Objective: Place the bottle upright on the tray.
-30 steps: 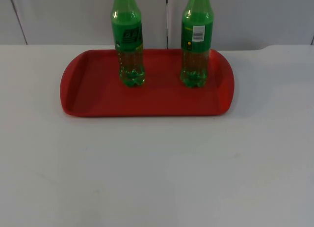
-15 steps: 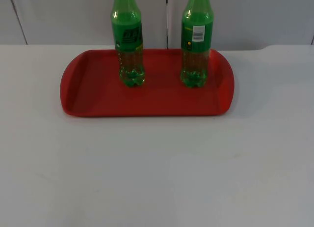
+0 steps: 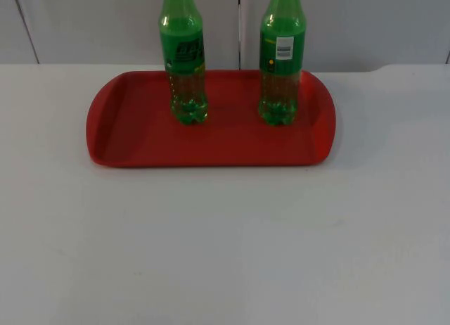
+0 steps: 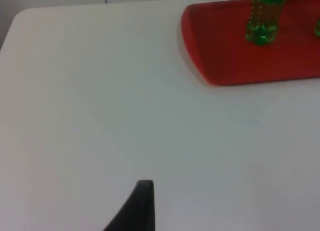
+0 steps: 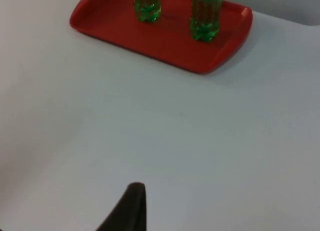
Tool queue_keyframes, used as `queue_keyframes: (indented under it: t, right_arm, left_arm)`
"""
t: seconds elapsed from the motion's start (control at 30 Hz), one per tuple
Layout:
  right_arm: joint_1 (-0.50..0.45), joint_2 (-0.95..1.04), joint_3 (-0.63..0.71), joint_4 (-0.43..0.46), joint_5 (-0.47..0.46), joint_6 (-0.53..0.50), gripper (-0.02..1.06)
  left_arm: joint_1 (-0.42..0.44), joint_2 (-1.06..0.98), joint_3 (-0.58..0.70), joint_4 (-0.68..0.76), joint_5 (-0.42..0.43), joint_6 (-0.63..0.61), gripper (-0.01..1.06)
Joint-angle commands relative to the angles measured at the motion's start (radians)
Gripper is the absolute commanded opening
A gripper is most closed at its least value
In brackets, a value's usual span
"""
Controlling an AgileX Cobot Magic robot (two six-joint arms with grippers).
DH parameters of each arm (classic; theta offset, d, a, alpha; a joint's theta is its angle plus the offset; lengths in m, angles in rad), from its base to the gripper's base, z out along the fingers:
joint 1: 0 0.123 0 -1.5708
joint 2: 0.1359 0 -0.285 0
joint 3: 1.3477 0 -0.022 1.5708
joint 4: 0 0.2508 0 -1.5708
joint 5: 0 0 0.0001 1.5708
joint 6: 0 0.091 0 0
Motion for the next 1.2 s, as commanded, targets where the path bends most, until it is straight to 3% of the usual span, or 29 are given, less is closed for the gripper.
queue_keyframes:
  t: [0.0,1.17]
  right_arm:
    - [0.0,-0.003,0.001,0.001,-0.006,0.006,1.05]
    - [-0.004,-0.003,0.001,0.001,-0.006,0.008,1.05]
  left_arm:
    - [0.037,-0.005,0.005,-0.005,-0.007,0.0,1.05]
    - [0.051,-0.005,0.005,-0.005,-0.007,0.0,1.05]
